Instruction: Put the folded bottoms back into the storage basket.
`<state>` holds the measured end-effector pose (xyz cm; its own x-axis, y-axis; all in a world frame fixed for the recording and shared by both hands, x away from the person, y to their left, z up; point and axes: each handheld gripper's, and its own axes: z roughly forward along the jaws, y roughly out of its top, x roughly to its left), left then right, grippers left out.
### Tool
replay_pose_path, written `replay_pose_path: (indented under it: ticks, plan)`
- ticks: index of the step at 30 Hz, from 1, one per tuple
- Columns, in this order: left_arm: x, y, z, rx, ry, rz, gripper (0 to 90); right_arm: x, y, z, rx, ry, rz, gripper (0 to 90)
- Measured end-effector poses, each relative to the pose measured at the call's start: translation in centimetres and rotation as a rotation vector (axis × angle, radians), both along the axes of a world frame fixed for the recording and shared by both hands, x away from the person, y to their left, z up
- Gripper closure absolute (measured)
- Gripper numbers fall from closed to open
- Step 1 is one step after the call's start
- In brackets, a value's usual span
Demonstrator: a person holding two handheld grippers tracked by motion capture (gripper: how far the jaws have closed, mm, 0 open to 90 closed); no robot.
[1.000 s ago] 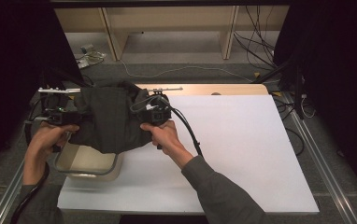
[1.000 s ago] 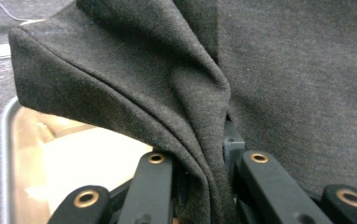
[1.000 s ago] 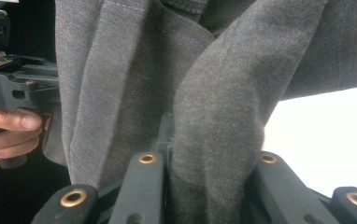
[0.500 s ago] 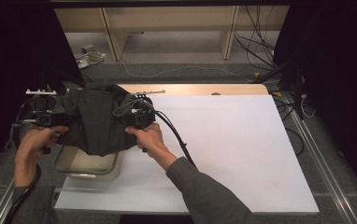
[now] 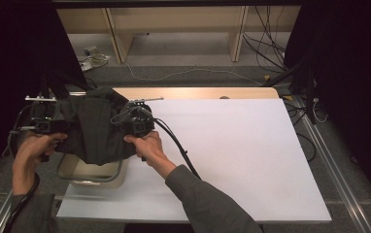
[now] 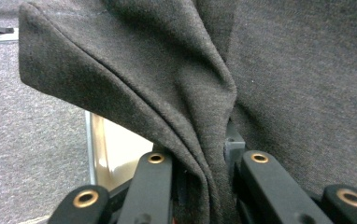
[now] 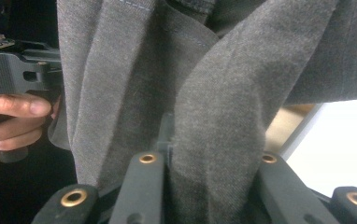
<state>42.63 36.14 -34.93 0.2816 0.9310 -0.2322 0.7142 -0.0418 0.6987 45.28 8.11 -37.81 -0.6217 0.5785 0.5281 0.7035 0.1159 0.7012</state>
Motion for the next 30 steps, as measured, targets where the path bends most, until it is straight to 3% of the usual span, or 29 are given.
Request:
replay_pose_path:
  ticks: [16, 30]
  plan:
    - [0.4, 0.6, -1.3, 0.031, 0.044, 0.027, 78.7, -0.4, 1.5, -0.9, -0.014, 0.026, 0.014, 75.1]
    - [1.1, 0.7, -3.1, 0.063, 0.107, 0.032, 78.6, -1.2, 2.7, -1.7, -0.039, 0.050, 0.047, 75.0]
